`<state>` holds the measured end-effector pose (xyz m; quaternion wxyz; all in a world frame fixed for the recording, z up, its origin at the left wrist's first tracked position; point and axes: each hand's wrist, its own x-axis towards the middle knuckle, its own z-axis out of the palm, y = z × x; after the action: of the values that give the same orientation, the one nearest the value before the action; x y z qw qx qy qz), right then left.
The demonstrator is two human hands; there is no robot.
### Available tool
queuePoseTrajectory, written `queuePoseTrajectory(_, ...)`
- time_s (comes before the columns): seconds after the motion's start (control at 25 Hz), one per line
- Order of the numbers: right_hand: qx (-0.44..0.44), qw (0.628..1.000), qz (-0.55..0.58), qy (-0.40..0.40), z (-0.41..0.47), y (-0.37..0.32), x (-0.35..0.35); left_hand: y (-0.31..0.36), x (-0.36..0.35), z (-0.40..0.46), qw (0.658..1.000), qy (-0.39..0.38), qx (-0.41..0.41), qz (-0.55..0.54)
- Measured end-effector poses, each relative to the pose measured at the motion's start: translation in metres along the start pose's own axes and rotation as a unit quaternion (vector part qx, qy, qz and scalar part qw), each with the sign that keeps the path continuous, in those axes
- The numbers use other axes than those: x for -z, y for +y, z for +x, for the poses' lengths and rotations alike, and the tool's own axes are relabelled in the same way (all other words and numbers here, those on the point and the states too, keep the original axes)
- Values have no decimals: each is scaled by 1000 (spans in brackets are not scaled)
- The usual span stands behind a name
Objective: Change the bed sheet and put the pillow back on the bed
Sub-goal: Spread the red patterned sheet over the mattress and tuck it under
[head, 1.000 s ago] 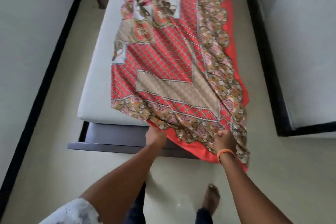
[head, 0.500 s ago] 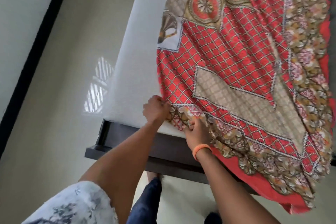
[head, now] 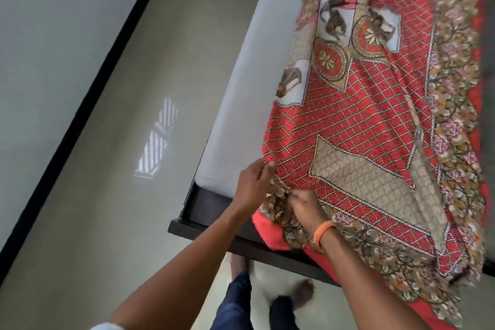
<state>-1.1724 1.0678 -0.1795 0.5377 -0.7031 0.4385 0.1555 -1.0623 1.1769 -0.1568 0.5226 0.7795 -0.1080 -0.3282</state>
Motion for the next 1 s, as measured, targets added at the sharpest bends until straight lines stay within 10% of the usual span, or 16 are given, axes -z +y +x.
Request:
queuePoseTrajectory(0.2, 70, 986, -120, -88, -33, -47, -17, -12, 48, -42, 964, 181, 140, -136)
queuePoseTrajectory(0.52, 181, 933, -230, -208, -56, -102, -124, -70, 202, -54, 912, 342, 191, 120)
queuePoseTrajectory(1.0, -10, 951, -304, -49, 14, -120, -210, -205, 354, -71, 885, 119, 345, 290)
